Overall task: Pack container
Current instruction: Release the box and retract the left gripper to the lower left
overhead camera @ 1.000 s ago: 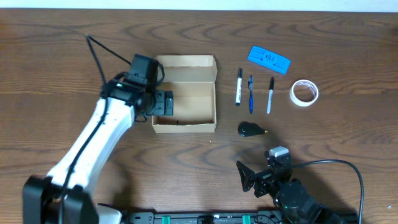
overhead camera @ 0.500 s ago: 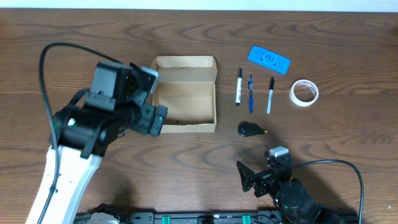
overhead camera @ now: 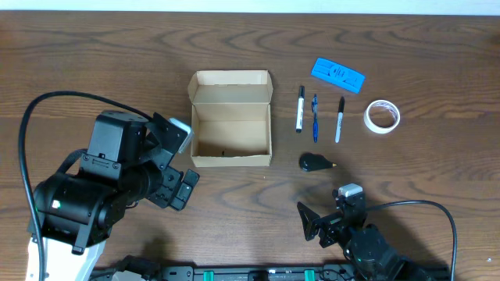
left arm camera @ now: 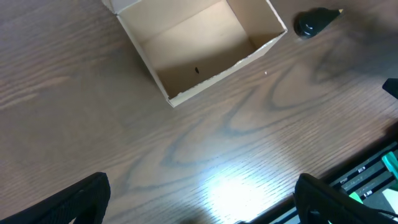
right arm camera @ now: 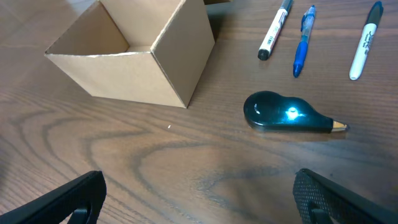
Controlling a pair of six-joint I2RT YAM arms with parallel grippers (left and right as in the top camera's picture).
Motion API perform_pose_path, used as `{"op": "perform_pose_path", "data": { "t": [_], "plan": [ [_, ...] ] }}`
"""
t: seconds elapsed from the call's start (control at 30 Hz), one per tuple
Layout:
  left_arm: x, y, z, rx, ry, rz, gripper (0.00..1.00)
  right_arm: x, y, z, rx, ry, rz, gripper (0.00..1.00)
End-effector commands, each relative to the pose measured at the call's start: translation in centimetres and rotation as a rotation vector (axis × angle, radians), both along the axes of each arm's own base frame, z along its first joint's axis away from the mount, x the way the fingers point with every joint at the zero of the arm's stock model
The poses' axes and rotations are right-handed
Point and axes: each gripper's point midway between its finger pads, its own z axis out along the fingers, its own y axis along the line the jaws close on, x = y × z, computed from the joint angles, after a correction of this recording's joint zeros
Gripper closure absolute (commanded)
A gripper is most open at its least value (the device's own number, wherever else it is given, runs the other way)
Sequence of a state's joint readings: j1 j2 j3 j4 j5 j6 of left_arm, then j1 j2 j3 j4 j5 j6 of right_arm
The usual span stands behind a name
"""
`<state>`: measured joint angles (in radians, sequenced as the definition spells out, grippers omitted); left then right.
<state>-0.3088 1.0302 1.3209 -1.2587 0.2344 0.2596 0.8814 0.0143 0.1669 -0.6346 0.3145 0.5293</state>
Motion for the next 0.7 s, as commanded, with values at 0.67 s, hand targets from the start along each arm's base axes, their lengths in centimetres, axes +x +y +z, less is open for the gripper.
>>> {"op": "perform_pose_path", "data": {
  "t": [0.67],
  "plan": [
    [-0.1,-0.1,0.4,-0.003,-0.007,-0.020,0.04,-0.6,1.0,0.1,0.269,0.168,-0.076,0.01]
  ]
}}
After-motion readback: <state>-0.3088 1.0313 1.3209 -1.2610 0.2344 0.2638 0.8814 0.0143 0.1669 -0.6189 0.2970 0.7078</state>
